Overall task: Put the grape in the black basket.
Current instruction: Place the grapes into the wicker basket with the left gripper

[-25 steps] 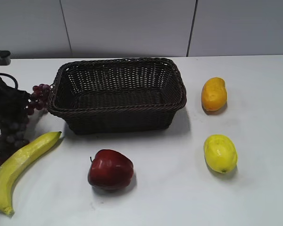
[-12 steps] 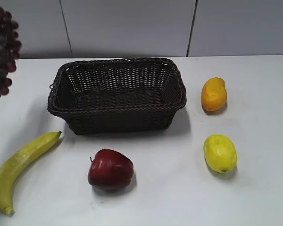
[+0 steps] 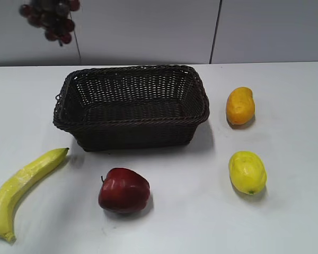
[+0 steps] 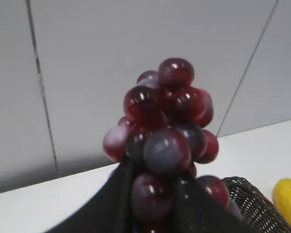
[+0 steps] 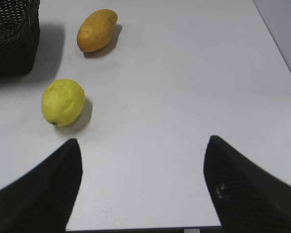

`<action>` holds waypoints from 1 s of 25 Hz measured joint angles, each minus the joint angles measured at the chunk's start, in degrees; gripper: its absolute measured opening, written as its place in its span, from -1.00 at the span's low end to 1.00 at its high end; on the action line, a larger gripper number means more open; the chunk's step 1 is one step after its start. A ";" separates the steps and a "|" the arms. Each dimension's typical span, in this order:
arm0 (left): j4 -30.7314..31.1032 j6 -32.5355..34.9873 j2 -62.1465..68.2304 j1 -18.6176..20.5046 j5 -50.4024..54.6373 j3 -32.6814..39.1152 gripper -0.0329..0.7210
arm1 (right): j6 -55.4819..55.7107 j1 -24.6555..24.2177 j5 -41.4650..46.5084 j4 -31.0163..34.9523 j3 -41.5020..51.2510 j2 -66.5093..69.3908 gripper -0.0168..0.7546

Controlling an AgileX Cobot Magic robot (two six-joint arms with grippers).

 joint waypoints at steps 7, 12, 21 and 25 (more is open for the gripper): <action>11.72 0.00 11.26 -7.06 -1.89 0.00 -0.47 | 0.00 0.00 0.00 0.00 0.00 0.00 0.58; 17.09 0.00 20.19 -9.25 -2.19 0.00 -0.47 | 0.00 0.00 0.05 0.00 0.00 0.00 0.58; 17.61 0.00 25.48 -9.54 -3.66 -0.12 0.44 | 0.00 0.00 0.00 0.00 0.00 0.00 0.58; 15.92 0.00 23.93 -9.54 -3.41 -0.31 0.72 | 0.00 0.00 0.02 0.00 0.00 0.00 0.58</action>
